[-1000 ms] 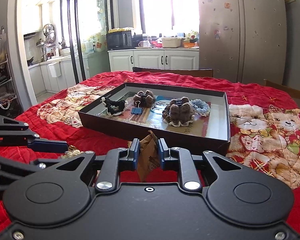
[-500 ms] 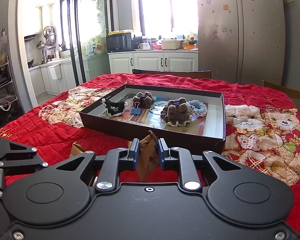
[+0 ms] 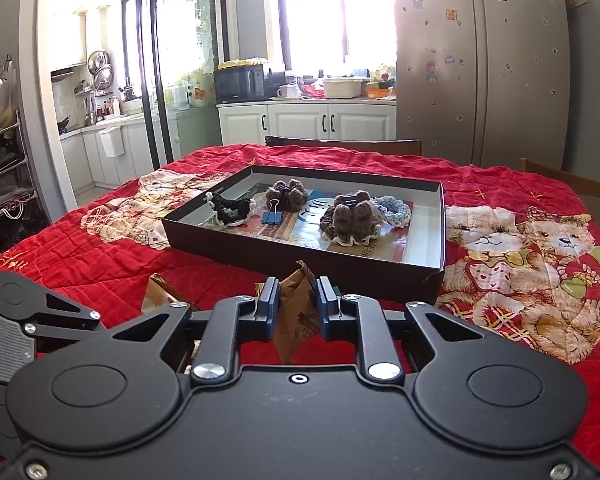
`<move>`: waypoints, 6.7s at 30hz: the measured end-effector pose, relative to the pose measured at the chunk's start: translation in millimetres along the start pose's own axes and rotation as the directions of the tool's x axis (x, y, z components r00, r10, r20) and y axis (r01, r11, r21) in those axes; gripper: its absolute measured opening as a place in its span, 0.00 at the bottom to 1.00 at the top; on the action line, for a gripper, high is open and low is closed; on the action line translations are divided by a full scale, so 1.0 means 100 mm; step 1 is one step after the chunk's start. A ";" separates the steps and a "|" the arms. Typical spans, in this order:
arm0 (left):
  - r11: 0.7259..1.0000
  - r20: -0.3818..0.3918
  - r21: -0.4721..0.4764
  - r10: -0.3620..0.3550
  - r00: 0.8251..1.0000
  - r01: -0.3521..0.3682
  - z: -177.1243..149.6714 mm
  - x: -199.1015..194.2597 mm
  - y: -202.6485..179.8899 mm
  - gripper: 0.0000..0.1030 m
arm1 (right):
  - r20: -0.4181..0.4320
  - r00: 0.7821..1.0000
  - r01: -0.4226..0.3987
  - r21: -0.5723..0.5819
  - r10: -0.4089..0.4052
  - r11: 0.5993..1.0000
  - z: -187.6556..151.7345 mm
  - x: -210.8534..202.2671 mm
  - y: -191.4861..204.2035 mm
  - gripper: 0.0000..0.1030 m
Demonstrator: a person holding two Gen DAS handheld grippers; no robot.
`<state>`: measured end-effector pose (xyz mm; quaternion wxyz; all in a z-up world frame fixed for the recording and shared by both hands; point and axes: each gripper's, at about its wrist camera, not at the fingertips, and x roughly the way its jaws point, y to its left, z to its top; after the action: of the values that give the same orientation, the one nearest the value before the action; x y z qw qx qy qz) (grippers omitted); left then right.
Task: Organize objects
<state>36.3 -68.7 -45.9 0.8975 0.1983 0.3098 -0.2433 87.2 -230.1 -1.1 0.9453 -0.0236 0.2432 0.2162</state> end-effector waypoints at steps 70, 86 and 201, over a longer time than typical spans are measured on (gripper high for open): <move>0.915 0.146 -0.385 0.193 0.970 -0.124 1.16 0.25 1.96 0.11 | 0.049 0.998 0.030 0.015 -0.031 0.999 1.44 1.18 0.02 0.18; 0.896 0.090 -0.422 0.197 0.976 -0.142 1.16 0.84 2.24 0.11 | -0.021 0.998 0.064 0.131 -0.062 0.989 1.39 2.04 -0.21 0.18; 0.917 0.100 -0.319 0.282 0.954 -0.238 1.14 0.39 1.61 0.84 | 0.005 0.988 0.151 0.042 -0.152 0.988 1.17 1.11 -0.22 0.30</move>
<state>205.1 -9.6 45.0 0.9616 0.0796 0.2485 -0.0849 236.3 -188.1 48.3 0.9602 -0.0214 0.2415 0.1387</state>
